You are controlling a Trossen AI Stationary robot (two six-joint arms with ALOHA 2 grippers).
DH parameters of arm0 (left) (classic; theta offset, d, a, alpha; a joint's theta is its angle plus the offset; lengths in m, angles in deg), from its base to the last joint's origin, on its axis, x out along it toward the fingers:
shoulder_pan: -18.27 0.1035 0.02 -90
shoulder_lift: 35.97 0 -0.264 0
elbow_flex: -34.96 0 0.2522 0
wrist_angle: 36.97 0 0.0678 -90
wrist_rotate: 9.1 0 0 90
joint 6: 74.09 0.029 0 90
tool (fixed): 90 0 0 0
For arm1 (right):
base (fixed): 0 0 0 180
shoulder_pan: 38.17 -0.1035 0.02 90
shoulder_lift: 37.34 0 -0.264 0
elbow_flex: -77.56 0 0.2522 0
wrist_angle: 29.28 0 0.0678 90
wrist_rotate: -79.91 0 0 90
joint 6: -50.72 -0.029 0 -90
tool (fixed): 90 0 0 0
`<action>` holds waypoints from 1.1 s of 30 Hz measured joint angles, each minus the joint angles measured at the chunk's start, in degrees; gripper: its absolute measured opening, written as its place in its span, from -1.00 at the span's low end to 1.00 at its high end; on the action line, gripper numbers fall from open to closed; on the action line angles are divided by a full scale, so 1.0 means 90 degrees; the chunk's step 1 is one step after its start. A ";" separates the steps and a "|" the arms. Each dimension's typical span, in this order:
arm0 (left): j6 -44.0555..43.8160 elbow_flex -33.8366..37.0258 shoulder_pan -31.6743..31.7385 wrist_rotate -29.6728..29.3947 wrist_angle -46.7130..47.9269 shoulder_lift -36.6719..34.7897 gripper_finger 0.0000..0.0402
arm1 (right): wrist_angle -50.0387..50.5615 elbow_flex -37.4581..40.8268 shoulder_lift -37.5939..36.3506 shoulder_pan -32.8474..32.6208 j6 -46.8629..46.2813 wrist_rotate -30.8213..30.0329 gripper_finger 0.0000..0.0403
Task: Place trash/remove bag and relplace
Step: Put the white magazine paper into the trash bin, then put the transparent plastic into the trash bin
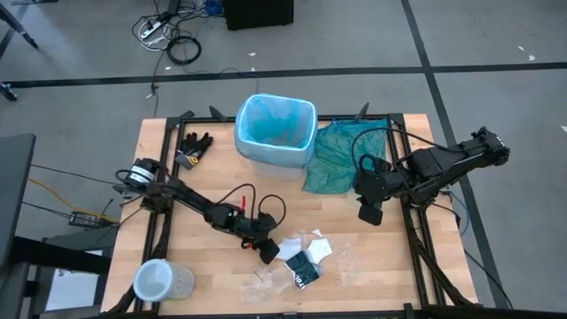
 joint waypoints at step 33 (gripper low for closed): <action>0.0879 0.0004 0.0007 0.0435 0.0607 -0.0449 -0.82 | -0.5480 0.3284 0.0010 -0.0648 -0.1476 0.0511 -0.29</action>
